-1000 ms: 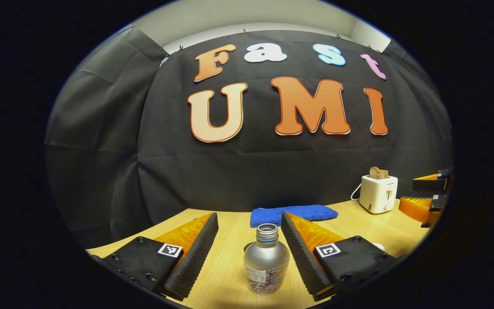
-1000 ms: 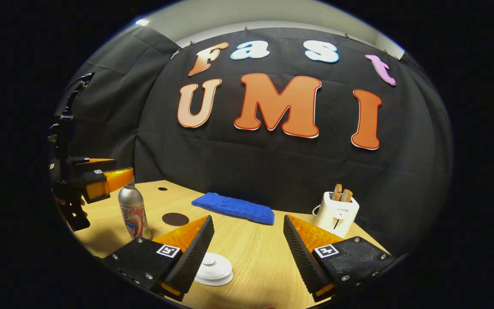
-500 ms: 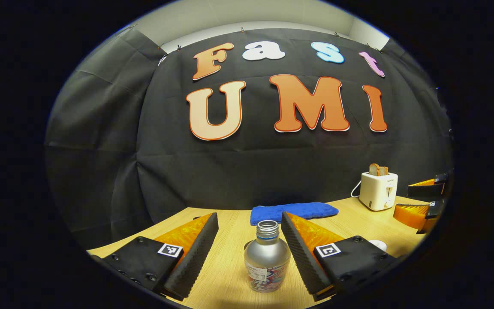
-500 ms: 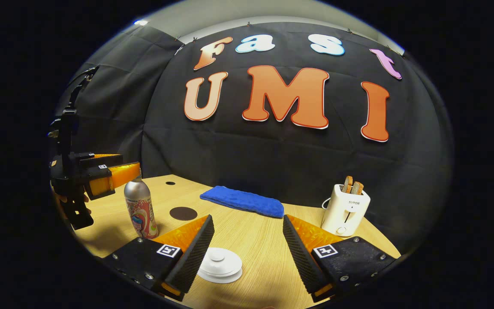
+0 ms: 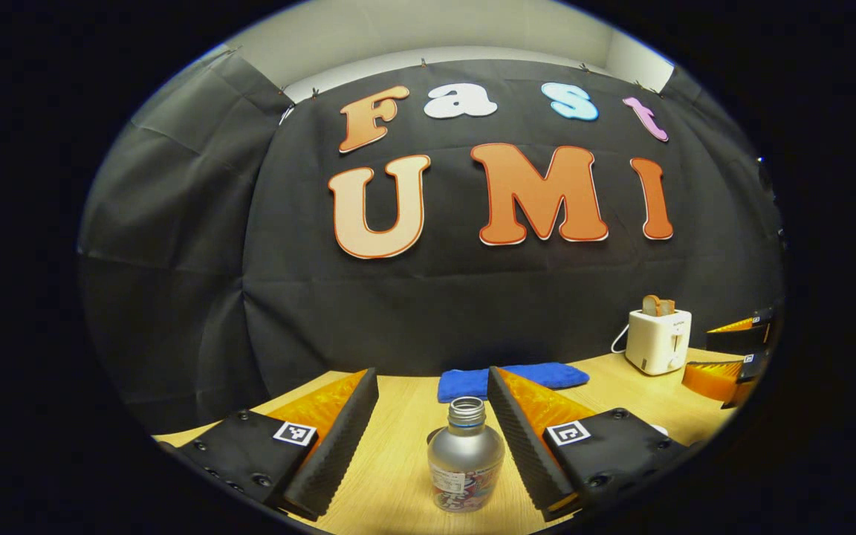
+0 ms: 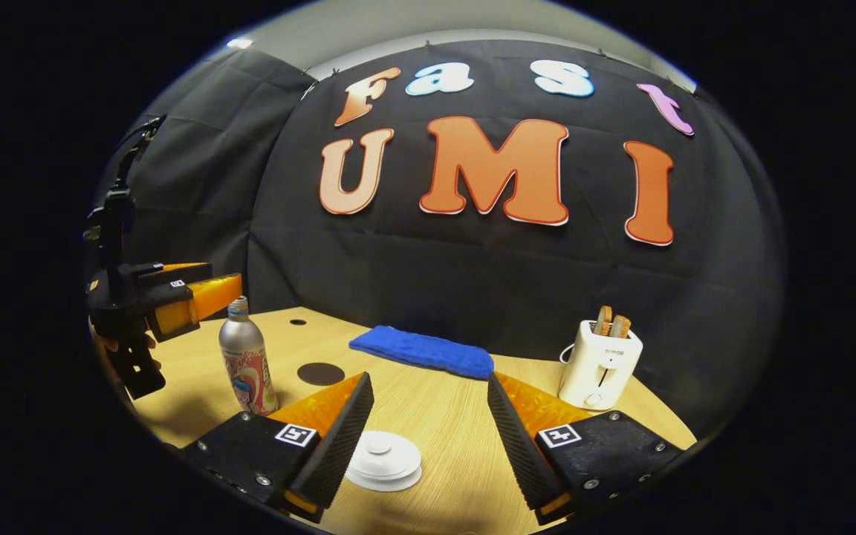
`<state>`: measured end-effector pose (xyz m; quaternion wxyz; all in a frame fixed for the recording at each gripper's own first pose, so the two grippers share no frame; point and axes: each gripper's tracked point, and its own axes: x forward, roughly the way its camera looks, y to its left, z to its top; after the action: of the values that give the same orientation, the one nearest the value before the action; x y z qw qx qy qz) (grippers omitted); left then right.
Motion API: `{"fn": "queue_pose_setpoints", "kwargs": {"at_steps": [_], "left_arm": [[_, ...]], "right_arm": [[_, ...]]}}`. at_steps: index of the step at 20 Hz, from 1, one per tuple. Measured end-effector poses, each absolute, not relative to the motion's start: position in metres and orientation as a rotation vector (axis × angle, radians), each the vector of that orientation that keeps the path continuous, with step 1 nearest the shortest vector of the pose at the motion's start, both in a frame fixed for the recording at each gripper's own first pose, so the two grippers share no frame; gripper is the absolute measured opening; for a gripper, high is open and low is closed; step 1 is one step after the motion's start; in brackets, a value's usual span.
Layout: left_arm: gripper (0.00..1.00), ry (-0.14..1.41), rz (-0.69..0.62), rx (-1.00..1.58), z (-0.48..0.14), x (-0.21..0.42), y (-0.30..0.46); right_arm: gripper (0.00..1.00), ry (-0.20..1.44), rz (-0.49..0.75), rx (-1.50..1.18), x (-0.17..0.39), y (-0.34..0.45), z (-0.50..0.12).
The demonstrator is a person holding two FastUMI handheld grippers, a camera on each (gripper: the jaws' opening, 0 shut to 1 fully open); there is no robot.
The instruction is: Open the teacup lid with one hand, grasp the water bottle and pour water into the teacup with the other hand; after pouring, place the water bottle on the coaster and then close the teacup lid.
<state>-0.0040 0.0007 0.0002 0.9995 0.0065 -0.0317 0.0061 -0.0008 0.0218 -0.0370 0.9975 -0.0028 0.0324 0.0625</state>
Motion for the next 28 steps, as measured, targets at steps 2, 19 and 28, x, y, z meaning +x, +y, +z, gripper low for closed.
{"fn": "queue_pose_setpoints", "kwargs": {"at_steps": [2,19,28], "left_arm": [[1.0,-0.059,0.003,0.013,-0.002,-0.004,-0.003],[0.97,0.06,-0.056,-0.012,-0.056,-0.004,-0.009],[0.98,0.098,-0.09,0.002,-0.074,-0.008,-0.022]], "right_arm": [[0.93,0.069,0.138,0.0,-0.002,0.024,-0.04],[0.62,0.31,0.275,-0.007,0.011,0.079,-0.135],[0.36,0.32,0.309,-0.001,0.015,0.089,-0.141]]}}
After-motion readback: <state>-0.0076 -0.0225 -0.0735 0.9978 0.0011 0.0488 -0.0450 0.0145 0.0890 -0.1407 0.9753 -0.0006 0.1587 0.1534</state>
